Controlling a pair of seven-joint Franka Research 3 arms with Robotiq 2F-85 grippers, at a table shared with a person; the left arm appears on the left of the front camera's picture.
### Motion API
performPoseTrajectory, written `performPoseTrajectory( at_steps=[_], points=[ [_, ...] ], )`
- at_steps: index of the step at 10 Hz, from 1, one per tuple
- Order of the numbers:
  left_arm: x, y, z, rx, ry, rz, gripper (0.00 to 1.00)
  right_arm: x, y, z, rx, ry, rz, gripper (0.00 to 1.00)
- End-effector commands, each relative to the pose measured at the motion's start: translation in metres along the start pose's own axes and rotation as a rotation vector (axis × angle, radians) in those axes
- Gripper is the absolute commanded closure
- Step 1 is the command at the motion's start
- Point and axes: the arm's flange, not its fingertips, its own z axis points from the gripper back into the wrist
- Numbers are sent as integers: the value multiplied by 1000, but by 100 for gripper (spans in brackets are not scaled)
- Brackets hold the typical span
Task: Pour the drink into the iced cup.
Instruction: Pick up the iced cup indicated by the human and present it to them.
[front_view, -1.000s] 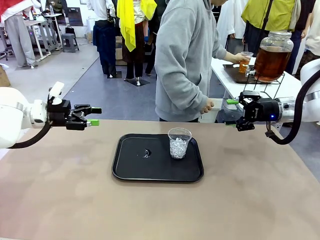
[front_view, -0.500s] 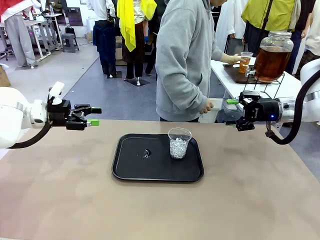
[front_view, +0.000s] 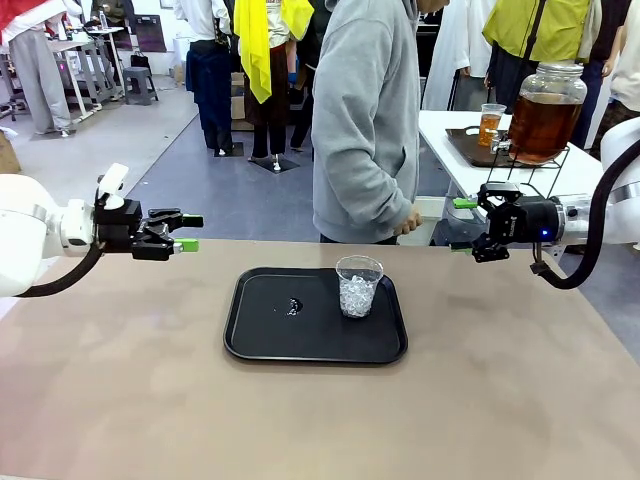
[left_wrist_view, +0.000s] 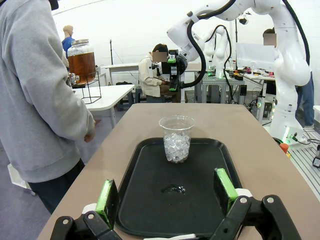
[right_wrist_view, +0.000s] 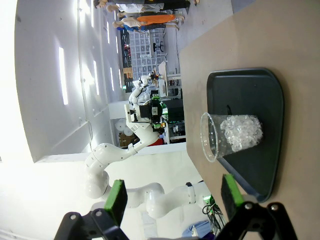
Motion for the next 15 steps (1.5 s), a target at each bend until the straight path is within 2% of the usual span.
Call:
performPoseTrajectory(
  at_steps=[1,15],
  points=[
    [2,1,-2,8,-5,-2,0,0,1,0,2,-1,3,0],
    [2,1,-2,8,-5,-2,0,0,1,0,2,-1,3,0]
  ],
)
